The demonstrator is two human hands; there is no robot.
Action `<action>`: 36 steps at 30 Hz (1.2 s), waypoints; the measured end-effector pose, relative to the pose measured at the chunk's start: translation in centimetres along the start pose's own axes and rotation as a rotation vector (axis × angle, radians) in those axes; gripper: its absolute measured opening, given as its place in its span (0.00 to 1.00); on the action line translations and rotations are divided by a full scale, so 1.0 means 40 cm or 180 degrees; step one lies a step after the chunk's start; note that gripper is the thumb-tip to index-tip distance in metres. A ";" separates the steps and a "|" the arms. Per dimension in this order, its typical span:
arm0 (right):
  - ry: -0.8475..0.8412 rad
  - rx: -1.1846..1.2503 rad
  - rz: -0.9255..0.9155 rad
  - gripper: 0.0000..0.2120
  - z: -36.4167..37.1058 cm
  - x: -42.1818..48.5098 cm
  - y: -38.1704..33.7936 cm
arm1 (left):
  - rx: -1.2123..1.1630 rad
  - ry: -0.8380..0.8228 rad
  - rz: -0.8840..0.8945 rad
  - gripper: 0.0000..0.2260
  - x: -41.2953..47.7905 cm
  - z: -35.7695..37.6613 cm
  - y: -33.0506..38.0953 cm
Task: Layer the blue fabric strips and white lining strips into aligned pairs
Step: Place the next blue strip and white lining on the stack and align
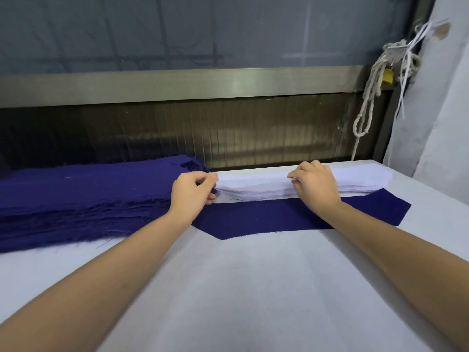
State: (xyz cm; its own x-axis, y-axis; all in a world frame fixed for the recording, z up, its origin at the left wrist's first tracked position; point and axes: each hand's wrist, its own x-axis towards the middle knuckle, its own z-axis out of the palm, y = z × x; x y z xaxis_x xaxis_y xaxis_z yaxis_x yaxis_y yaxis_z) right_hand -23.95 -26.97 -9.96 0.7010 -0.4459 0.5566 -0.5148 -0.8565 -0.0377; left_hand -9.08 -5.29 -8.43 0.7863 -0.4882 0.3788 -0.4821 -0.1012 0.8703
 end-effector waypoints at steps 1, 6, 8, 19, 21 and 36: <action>-0.0015 -0.0053 0.0036 0.15 -0.005 -0.005 0.014 | -0.0016 -0.0021 -0.0043 0.06 -0.004 -0.003 -0.001; 0.0042 -0.0317 -0.0002 0.13 -0.036 -0.043 0.082 | -0.0046 -0.0131 -0.0139 0.07 -0.016 -0.023 -0.017; 0.0144 -0.0285 -0.0052 0.11 -0.053 -0.063 0.101 | -0.0158 -0.0185 -0.0165 0.08 -0.023 -0.032 -0.025; 0.0251 0.0005 0.0866 0.11 -0.080 -0.140 0.178 | -0.0803 -0.0058 -0.0280 0.04 -0.049 -0.035 -0.042; 0.0324 0.0354 0.0930 0.10 -0.087 -0.146 0.182 | -0.0636 -0.0165 -0.0189 0.05 -0.055 -0.038 -0.047; 0.0239 0.2452 0.1678 0.16 -0.113 -0.180 0.226 | 0.0117 -0.0621 0.0018 0.13 -0.074 -0.066 -0.045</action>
State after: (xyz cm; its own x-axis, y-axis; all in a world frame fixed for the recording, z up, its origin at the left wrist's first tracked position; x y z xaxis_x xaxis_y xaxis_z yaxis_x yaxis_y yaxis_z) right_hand -35.88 -30.33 -10.57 0.4226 -0.8308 0.3622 -0.2693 -0.4967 -0.8251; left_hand -9.53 -1.38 -10.27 0.6954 -0.6473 0.3121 -0.5027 -0.1278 0.8550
